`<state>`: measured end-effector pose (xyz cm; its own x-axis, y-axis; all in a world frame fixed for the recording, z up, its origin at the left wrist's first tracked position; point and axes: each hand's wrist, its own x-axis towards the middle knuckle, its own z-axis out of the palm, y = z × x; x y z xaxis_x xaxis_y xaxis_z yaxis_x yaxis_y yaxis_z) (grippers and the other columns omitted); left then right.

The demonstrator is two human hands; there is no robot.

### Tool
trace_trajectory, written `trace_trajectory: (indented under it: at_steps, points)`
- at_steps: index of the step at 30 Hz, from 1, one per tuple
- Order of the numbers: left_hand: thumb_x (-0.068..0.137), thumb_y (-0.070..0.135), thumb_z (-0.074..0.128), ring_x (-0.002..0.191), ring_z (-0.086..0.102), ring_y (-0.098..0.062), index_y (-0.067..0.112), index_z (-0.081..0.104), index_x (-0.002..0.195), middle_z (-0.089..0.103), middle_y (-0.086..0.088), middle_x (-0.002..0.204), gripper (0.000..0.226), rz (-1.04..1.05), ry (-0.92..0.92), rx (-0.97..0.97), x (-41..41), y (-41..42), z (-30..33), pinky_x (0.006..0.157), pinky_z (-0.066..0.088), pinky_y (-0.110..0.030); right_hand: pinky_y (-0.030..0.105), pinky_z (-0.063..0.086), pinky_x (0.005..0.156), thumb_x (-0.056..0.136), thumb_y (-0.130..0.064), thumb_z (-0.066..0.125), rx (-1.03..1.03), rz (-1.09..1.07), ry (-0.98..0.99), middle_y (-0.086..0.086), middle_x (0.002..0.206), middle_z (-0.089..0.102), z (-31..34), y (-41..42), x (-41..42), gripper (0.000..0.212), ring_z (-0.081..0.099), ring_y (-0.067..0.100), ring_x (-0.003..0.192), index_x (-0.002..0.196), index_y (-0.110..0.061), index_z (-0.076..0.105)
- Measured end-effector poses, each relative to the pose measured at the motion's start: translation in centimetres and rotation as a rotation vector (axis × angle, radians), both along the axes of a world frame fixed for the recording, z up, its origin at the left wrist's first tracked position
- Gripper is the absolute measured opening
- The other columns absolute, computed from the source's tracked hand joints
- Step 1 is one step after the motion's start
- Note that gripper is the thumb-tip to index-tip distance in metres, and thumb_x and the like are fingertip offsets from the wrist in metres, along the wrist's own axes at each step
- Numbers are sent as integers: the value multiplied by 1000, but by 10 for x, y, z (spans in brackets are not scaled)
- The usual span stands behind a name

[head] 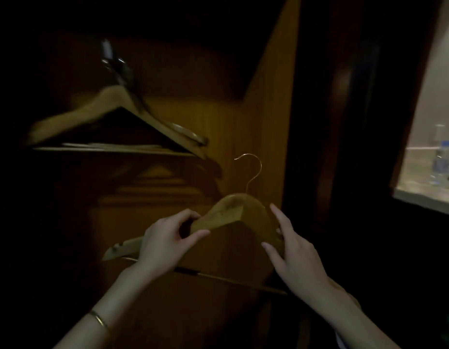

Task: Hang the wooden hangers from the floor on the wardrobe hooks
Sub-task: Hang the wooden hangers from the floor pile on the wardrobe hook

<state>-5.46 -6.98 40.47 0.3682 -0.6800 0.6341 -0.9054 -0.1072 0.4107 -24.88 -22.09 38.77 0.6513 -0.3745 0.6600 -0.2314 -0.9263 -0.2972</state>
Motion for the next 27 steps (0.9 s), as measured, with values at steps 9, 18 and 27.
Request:
trace_trajectory:
  at_steps: [9,18,27]
  points:
    - [78,39,66,90,58,-5,31,60,105,61,12,102,29,239,-46,-161,111,51,100,78,52,-31,26,49,88,93,-28,50,-103,186,-155,-1,133,50,100,27,146,73,57,15,109,139,-44,-3]
    - [81,34,64,91,56,-8,24,57,112,59,8,104,34,368,-138,-310,190,35,169,75,50,-28,35,50,87,90,-36,53,-72,119,-229,0,127,58,187,3,246,56,57,20,108,141,-33,32]
    - [83,36,61,84,53,-2,27,56,114,63,7,109,33,548,-208,-333,220,12,180,62,38,-13,41,49,94,89,-38,55,-52,210,-166,0,123,61,213,-27,294,56,58,21,109,140,-34,33]
